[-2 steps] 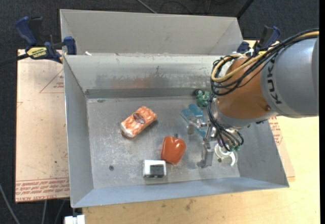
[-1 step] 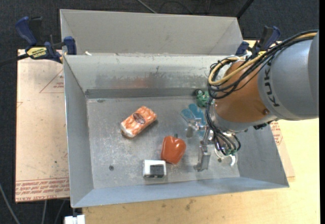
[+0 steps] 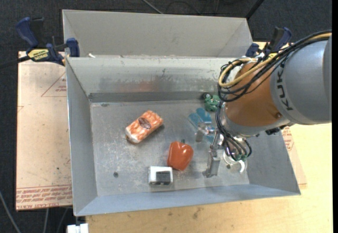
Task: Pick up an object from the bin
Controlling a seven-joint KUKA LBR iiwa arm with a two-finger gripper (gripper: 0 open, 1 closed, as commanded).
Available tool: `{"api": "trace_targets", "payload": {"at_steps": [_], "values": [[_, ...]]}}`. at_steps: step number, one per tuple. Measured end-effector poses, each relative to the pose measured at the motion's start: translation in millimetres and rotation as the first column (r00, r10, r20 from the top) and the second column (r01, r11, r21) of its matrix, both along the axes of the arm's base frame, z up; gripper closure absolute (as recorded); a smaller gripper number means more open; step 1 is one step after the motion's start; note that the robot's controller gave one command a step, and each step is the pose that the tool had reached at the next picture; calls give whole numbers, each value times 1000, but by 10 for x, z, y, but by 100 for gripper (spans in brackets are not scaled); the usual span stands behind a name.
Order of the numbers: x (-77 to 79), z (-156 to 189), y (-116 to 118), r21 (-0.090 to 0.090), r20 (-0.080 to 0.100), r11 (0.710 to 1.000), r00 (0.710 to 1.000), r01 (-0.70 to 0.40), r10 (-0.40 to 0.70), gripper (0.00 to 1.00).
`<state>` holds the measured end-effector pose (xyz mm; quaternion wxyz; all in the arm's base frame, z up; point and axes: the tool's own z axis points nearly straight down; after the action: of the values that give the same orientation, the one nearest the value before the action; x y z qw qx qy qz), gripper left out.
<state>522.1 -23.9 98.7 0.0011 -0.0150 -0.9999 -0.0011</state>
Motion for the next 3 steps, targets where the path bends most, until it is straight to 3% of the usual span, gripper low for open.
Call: {"api": "trace_targets", "payload": {"at_steps": [1,2,3], "values": [[106,-16,300,0,4,988,988,-157,157,0],[106,0,282,0,4,975,975,-220,220,0],[-133,454,221,0,0,982,982,-188,188,0]]}}
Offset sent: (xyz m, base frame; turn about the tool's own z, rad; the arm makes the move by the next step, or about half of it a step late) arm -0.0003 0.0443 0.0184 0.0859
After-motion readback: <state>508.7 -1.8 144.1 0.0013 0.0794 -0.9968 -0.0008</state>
